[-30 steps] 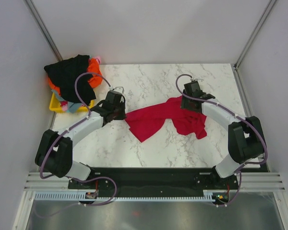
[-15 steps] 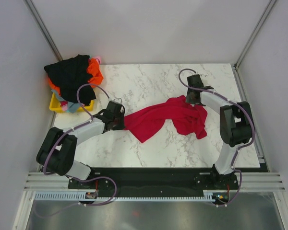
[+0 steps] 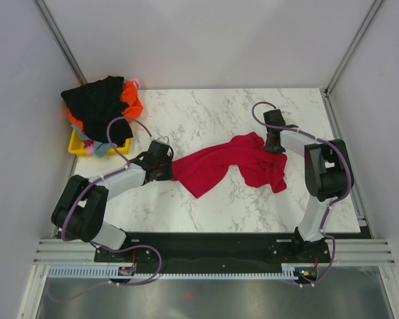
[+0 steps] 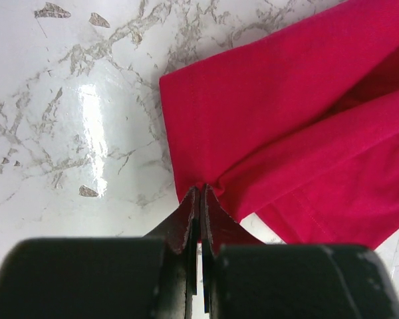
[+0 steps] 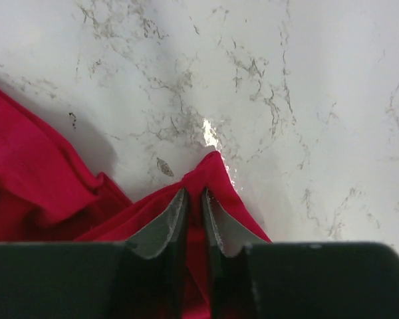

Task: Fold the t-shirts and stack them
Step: Flatten the tshirt out

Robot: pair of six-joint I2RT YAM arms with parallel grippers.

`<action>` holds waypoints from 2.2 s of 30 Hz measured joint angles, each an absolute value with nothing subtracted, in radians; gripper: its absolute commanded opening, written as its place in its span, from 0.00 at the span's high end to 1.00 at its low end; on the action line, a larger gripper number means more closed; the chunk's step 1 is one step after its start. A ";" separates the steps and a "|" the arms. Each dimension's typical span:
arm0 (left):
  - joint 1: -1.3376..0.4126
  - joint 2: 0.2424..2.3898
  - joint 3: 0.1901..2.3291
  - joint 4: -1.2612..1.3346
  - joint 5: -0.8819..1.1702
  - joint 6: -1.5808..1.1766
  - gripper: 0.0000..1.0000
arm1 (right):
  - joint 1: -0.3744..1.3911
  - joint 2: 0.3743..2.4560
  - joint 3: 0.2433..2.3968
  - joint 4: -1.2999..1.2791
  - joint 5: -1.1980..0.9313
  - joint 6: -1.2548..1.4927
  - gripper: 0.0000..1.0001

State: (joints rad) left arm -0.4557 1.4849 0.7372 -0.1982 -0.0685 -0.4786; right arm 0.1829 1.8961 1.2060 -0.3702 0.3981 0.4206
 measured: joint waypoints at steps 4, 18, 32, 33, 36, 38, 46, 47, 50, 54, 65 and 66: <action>-0.456 1.495 0.737 -0.198 -0.068 -0.479 0.98 | 0.185 1.884 1.186 -0.352 0.389 0.426 1.00; -0.456 1.321 0.835 -0.327 -0.081 -0.477 0.98 | 0.185 1.650 1.305 -0.487 0.398 0.413 1.00; -0.456 0.935 1.276 -0.480 -0.081 -0.341 0.98 | 0.185 1.069 1.477 -0.550 0.345 0.353 1.00; -0.456 0.911 1.304 -0.485 -0.070 -0.323 0.98 | 0.185 1.017 1.495 -0.553 0.344 0.347 1.00; -0.456 0.845 1.384 -0.493 -0.023 -0.272 0.98 | 0.185 0.895 1.536 -0.553 0.340 0.334 1.00; -0.456 0.794 1.427 -0.495 0.005 -0.243 0.98 | 0.185 0.807 1.562 -0.550 0.333 0.318 1.00; -0.457 0.630 1.531 -0.460 0.090 -0.128 0.98 | 0.186 0.554 1.598 -0.416 0.289 0.242 1.00; -0.457 0.634 1.543 -0.455 0.091 -0.110 0.98 | 0.186 0.551 1.607 -0.395 0.286 0.232 1.00; -0.458 0.709 1.608 -0.457 0.079 -0.060 0.98 | 0.188 0.615 1.661 -0.373 0.276 0.204 1.00; -0.458 0.899 1.692 -0.443 -0.006 -0.006 0.98 | 0.189 0.800 1.725 -0.322 0.270 0.174 1.00; -0.203 1.492 1.582 -0.385 -0.022 0.007 0.97 | 0.185 1.522 1.620 -0.192 0.285 0.167 0.47; -0.182 1.556 1.569 -0.382 -0.019 0.007 0.64 | 0.183 1.583 1.619 -0.189 0.285 0.176 0.23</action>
State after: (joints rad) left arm -0.1822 1.5558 1.5692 -0.3817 -0.0185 0.0067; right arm 0.1829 1.5826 1.6192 -0.1890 0.2848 0.1757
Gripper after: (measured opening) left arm 0.027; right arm 0.270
